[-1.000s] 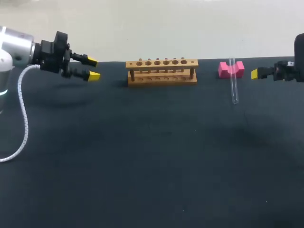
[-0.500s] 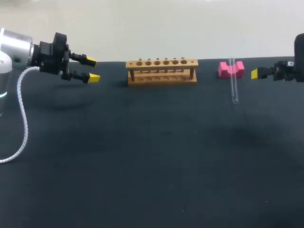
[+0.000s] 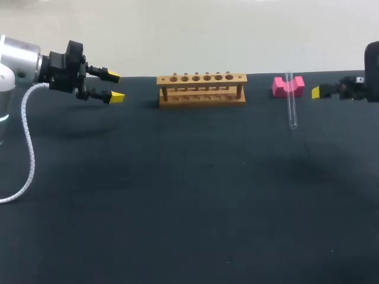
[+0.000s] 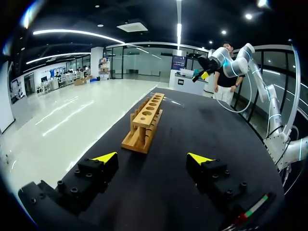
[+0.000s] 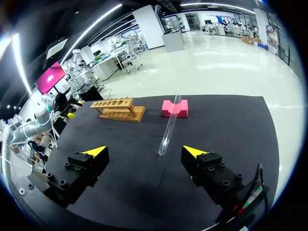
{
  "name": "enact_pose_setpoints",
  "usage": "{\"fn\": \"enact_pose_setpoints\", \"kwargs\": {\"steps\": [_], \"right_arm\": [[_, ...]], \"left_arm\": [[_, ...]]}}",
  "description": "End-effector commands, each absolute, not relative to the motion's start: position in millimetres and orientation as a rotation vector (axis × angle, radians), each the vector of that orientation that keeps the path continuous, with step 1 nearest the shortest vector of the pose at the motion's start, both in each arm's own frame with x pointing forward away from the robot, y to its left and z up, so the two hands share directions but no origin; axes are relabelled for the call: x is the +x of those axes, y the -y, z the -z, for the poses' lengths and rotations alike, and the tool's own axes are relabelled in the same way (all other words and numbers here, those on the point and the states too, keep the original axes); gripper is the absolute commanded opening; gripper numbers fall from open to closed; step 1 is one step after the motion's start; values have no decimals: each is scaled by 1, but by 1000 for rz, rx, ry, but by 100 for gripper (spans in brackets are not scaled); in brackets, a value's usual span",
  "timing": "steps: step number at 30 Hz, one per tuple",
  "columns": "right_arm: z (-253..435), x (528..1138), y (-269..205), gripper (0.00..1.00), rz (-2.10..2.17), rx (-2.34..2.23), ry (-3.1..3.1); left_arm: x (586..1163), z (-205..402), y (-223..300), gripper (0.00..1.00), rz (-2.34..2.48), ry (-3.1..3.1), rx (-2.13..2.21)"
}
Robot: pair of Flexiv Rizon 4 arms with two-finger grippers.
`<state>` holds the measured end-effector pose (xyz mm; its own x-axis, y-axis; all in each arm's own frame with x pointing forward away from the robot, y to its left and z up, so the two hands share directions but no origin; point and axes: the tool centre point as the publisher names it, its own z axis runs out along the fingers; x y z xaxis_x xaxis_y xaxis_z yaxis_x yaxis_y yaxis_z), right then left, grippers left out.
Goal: Grasp the test tube, adjust it, and insert it.
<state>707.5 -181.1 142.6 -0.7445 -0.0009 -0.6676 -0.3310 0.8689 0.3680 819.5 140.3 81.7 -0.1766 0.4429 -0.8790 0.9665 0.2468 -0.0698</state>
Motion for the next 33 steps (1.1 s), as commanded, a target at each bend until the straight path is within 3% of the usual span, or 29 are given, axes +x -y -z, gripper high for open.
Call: {"fn": "enact_pose_setpoints", "kwargs": {"steps": [1,12,33], "right_arm": [[-130,716,156,100,-400,-167,-2356],[-123,737,147,100,-68,74,-2343],[-109,745,141,100,-15,3,-2197]], "left_arm": [[817,-81,-141,100,855,-1748,1299],[817,-81,-141,100,855,-1748,1299],[817,-81,-141,100,855,-1748,1299]]}}
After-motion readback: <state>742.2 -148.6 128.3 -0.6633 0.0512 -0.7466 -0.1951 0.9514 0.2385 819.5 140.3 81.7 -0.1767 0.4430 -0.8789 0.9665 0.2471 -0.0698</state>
